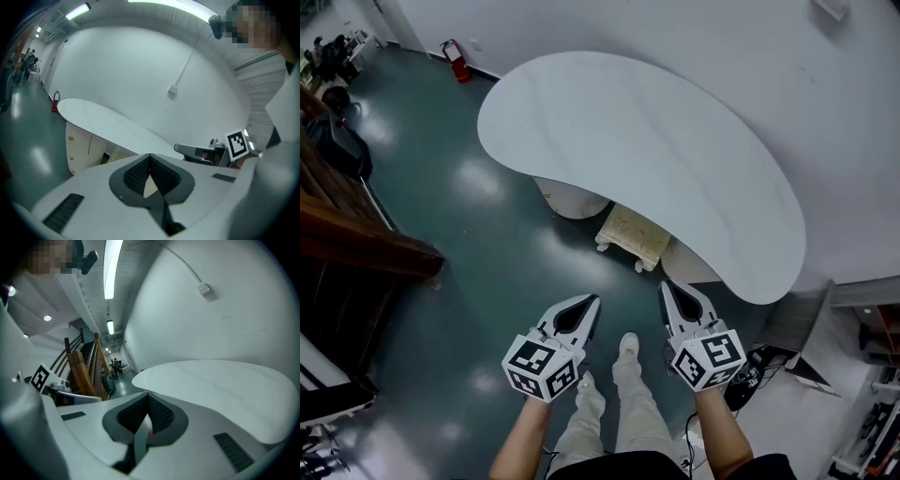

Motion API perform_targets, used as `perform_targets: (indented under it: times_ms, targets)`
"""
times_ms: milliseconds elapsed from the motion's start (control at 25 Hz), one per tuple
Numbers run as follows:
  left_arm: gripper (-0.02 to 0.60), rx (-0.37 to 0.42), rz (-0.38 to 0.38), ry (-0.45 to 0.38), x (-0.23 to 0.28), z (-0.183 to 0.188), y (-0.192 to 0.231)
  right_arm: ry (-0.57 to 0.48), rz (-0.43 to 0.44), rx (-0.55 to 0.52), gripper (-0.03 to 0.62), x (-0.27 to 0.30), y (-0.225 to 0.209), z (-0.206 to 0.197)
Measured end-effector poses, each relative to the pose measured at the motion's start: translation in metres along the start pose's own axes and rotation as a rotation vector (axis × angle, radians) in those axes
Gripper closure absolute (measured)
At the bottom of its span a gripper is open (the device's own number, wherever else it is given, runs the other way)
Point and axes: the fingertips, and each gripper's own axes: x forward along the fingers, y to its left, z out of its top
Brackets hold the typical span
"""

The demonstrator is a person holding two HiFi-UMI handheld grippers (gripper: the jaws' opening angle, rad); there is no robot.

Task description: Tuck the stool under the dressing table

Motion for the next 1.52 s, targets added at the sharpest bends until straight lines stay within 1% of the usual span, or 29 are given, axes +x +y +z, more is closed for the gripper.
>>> perform_targets:
  times_ms: [240, 440, 680, 920, 1080, 1280, 1400, 1520]
  targets:
    - [0.572, 0.043, -0.004, -0.033, -0.032, 0.022, -0.015, -0.042, 0.006, -0.036, 0.583, -0.024, 0.029, 0.021]
    - [0.574, 0.047, -0.015, -0.065, -0.063, 0.033, -0.03, -0.082, -0.007, -0.05, 0.583, -0.049, 0.051, 0.038]
    - [0.574, 0.067, -0.047, -0.11, -0.095, 0.051, -0.054, -0.126, -0.02, -0.076, 0.583, -0.08, 0.082, 0.06]
    - [0.572, 0.144, -0.082, -0.149, -0.122, 0.075, -0.083, -0.174, -0.003, -0.107, 0.583, -0.104, 0.121, 0.075]
    - [0.572, 0.195, -0.087, -0.173, -0.146, 0.085, -0.098, -0.206, 0.01, -0.131, 0.583, -0.121, 0.148, 0.081]
    - [0.572, 0.245, -0.076, -0.197, -0.159, 0.091, -0.116, -0.247, 0.024, -0.161, 0.583, -0.138, 0.168, 0.091]
    - [0.574, 0.254, -0.071, -0.208, -0.164, 0.093, -0.127, -0.266, 0.04, -0.17, 0.585, -0.147, 0.174, 0.096]
    - [0.572, 0.256, -0.055, -0.238, -0.17, 0.102, -0.138, -0.282, 0.061, -0.172, 0.583, -0.155, 0.178, 0.103]
